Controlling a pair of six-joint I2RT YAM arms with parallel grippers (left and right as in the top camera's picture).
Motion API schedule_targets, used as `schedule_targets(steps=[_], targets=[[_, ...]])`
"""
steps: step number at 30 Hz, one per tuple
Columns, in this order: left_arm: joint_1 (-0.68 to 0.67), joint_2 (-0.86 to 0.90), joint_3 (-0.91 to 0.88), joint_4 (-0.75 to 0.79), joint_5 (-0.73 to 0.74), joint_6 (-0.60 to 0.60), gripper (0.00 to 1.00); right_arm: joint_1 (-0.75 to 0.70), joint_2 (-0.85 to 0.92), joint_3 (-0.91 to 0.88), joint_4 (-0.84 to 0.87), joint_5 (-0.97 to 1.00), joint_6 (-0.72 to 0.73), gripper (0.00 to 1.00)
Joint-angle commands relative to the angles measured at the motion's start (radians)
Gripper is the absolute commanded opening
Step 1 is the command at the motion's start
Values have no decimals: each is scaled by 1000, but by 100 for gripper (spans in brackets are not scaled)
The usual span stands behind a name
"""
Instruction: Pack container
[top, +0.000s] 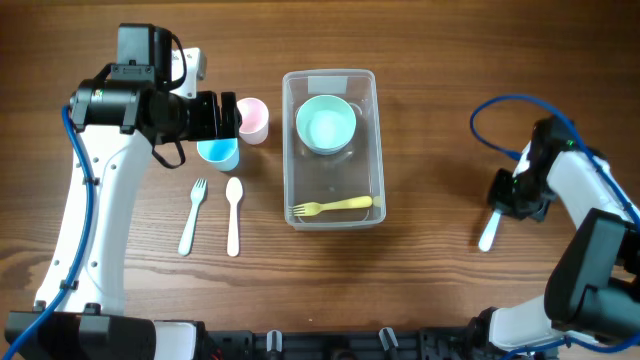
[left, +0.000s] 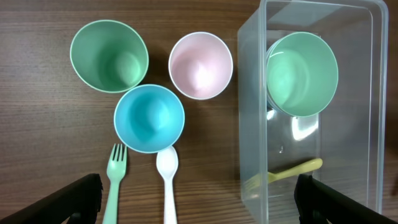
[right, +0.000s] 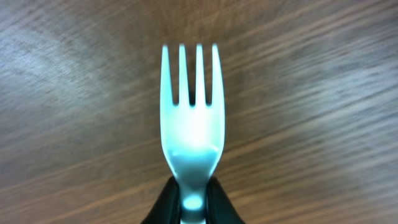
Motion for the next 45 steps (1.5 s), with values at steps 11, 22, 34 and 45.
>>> schedule_targets(steps=[11, 22, 34, 45], targets=[[-3, 1, 16, 0, 1, 20, 100, 844, -235, 509, -146, -148, -517, 4], [-3, 1, 16, 0, 1, 20, 100, 980, 130, 506, -214, -150, -1022, 4], [-3, 1, 16, 0, 1, 20, 100, 1014, 245, 506, -188, -127, -1081, 18], [-3, 1, 16, 0, 1, 20, 100, 912, -111, 694, -227, -74, -513, 58]])
